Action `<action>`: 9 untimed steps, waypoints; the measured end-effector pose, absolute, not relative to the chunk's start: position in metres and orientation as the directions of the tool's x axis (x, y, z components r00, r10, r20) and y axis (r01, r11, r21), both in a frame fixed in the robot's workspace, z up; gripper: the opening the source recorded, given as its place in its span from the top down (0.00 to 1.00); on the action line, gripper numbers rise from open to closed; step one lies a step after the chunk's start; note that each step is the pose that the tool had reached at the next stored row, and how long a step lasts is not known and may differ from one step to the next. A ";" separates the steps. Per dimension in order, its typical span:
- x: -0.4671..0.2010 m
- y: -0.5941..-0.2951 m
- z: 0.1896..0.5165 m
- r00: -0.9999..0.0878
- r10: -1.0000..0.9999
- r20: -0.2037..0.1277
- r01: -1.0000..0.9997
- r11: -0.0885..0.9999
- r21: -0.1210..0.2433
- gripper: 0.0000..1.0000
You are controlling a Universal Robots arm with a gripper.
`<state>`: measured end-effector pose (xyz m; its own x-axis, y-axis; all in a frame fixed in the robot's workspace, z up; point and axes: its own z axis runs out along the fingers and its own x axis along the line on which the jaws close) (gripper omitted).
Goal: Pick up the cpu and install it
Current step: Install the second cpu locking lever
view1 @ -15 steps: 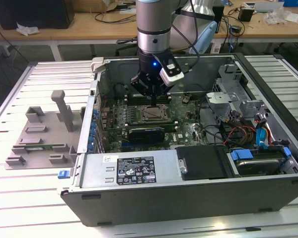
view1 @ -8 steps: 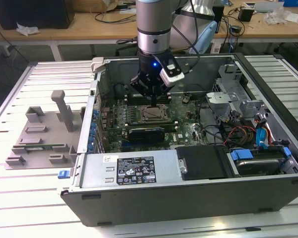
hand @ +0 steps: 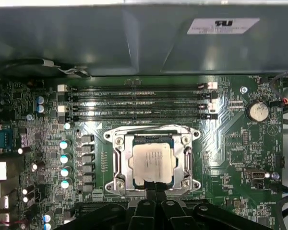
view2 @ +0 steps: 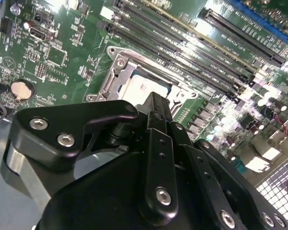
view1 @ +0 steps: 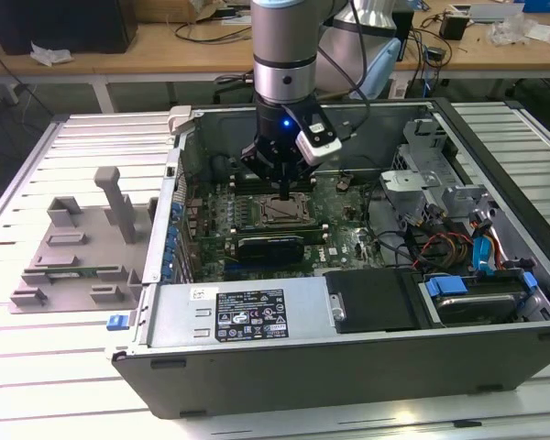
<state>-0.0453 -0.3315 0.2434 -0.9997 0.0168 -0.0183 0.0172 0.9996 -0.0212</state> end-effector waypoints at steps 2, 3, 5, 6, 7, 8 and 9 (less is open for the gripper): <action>-0.045 -0.335 0.243 -1.000 0.017 -0.018 0.017 1.000 -0.021 0.89; -0.045 -0.338 0.243 -1.000 0.017 -0.018 0.017 1.000 -0.021 0.89; -0.045 -0.343 0.243 -1.000 0.017 -0.018 0.017 1.000 -0.021 0.89; -0.045 -0.346 0.243 -1.000 0.017 -0.018 0.017 1.000 -0.021 0.89; -0.045 -0.350 0.243 -1.000 0.017 -0.018 0.017 1.000 -0.021 0.89; -0.045 -0.356 0.243 -1.000 0.017 -0.018 0.017 1.000 -0.021 0.89; -0.046 -0.361 0.243 -1.000 0.017 -0.018 0.017 1.000 -0.020 0.89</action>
<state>-0.0459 -0.3607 0.2429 -0.9997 0.0168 -0.0183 0.0172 0.9996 -0.0201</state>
